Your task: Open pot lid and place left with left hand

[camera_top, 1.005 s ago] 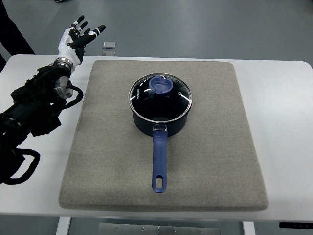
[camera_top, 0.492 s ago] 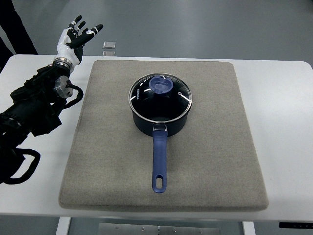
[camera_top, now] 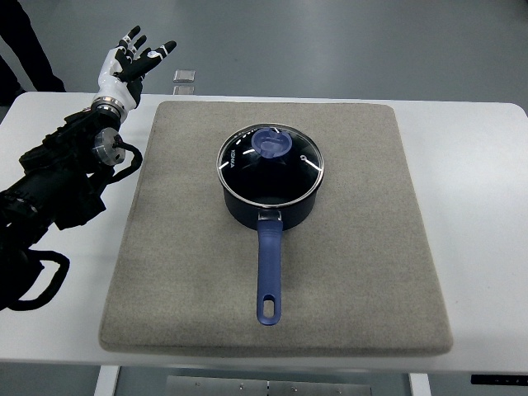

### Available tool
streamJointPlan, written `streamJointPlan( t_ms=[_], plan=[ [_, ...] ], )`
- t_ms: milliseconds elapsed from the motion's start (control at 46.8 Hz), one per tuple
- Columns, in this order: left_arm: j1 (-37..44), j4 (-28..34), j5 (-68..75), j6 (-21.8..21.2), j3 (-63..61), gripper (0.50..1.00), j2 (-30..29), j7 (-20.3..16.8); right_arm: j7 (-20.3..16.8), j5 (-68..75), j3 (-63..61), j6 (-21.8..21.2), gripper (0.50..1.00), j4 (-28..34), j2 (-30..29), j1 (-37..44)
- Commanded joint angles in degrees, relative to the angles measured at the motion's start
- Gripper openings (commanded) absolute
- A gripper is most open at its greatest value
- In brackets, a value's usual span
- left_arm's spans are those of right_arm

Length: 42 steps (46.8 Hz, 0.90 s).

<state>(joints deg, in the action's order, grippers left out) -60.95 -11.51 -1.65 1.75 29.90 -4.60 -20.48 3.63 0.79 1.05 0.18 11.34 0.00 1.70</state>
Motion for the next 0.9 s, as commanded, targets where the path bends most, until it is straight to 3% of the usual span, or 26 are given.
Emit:
streamJointPlan(
  t_ms=[0, 877],
  plan=[
    [0.04, 0.09, -0.37, -0.25, 0.07, 0.986, 0.03, 0.00, 0.06, 0.00, 0.00, -0.01, 0.917, 0.00, 0.00, -0.03],
    [-0.31, 0.00, 0.24, -0.34, -0.54, 0.988, -0.41, 0.00, -0.02, 0.00, 0.00, -0.01, 0.917, 0.00, 0.00, -0.03]
  ],
)
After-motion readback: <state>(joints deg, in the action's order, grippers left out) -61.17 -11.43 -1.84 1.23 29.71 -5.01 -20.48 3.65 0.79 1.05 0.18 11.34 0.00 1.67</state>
